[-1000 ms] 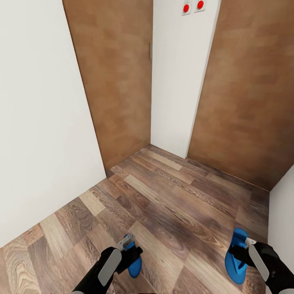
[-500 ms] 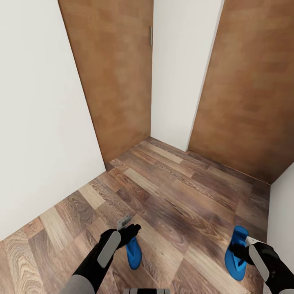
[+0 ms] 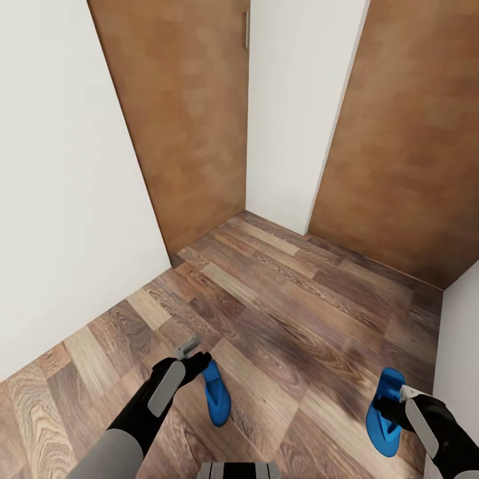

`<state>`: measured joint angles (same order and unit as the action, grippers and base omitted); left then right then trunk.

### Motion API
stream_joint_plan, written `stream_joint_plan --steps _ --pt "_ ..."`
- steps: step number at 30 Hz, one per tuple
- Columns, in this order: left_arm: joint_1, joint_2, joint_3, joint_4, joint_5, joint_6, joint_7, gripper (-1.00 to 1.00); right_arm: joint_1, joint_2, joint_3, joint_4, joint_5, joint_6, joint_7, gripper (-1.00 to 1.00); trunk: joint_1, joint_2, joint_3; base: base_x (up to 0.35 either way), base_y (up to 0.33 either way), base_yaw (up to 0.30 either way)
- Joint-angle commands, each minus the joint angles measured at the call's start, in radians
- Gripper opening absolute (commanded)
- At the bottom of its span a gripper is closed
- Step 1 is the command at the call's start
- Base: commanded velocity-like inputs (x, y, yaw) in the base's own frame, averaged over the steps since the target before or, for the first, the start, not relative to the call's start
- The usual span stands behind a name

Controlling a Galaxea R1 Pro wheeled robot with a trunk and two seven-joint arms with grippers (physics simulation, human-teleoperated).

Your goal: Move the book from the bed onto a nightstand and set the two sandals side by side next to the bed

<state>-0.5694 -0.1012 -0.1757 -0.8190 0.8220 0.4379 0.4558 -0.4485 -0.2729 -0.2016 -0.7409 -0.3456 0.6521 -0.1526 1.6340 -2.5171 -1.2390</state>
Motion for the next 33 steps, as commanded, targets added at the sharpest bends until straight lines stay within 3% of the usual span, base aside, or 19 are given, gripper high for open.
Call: stream_joint_plan --steps 1,17,26,30,33 --pt "-0.001 0.0 -0.002 -0.002 0.01 0.001 0.009 1.0 -0.001 0.0 0.0 -0.002 -0.012 0.004 -0.008 -1.0 0.0 -0.001 -0.005 0.0 0.0 0.0" --pt "-0.02 -0.007 -0.004 -0.004 0.013 0.002 0.009 1.0 0.0 0.0 -0.003 -0.008 -0.012 0.003 -0.008 -1.0 0.007 -0.004 -0.067 0.0 0.0 0.0" --pt "-0.03 -0.011 -0.005 0.001 0.005 0.002 0.006 1.0 0.0 0.005 -0.019 -0.105 -0.03 0.002 0.007 -1.0 0.011 -0.006 -0.101 0.0 0.0 0.0" --pt "-0.03 -0.01 -0.005 0.002 0.004 0.002 0.007 1.0 0.001 0.006 -0.025 -0.123 -0.08 -0.001 0.112 -1.0 0.013 -0.007 -0.117 0.0 0.0 0.0" --pt "-0.03 -0.009 -0.005 0.004 0.004 0.002 0.007 1.0 0.003 0.006 -0.029 -0.128 -0.102 0.003 0.236 -1.0 0.015 -0.008 -0.129 0.0 0.0 0.0"
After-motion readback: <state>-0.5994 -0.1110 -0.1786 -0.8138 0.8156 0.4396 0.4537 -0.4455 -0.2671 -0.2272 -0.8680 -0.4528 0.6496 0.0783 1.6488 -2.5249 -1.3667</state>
